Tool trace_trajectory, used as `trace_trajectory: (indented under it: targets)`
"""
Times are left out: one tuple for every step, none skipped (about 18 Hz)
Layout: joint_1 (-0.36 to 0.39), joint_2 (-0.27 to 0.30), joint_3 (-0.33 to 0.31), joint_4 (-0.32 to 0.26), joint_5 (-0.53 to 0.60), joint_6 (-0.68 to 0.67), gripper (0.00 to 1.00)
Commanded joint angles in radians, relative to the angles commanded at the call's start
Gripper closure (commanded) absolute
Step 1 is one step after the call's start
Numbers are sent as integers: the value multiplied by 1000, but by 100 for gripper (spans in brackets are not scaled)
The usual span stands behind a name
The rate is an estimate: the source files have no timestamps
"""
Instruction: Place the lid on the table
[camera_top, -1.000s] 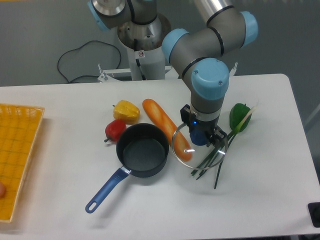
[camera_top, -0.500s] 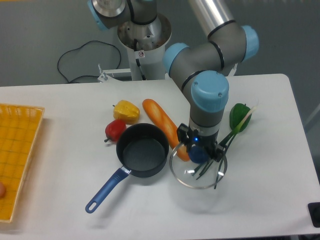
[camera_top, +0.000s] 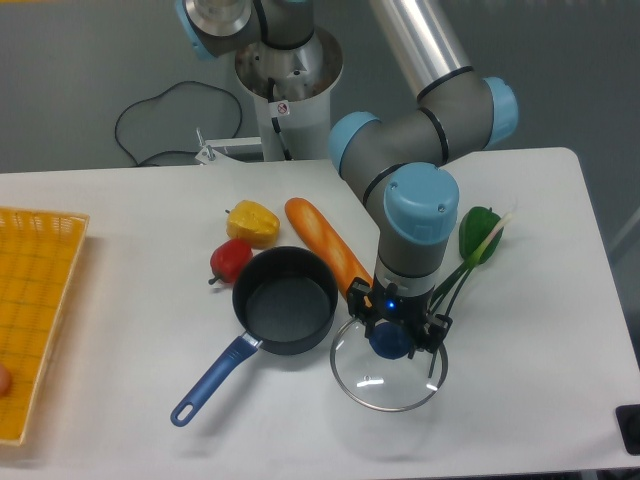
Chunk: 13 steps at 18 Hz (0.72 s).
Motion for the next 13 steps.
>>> trace_trajectory:
  targets:
    - [0,-5,2,2,-3,-14,34]
    - [-2,-11,8,3,-3,-20,34]
    - [-2,-24,14,5,-3,-20,34]
    - [-2,-31,23,5,-3,-19,34]
    - [-2,-35,32,5,-3,-18,34]
    - [-2,-37,34,3,-3,-17,34]
    - [-3,-44,34,3,0,-15,34]
    - [-3,-51,32,3,2,-14,34]
    - [-11,-57,32,3,2,-15,34]
    - [-18,-60,32,3,3,-15,34]
    - [-20,-63,31,3,3,-17,34]
    - [-20,-64,29,5,2,-15,34]
    - [-20,-64,28,5,2,-14,34]
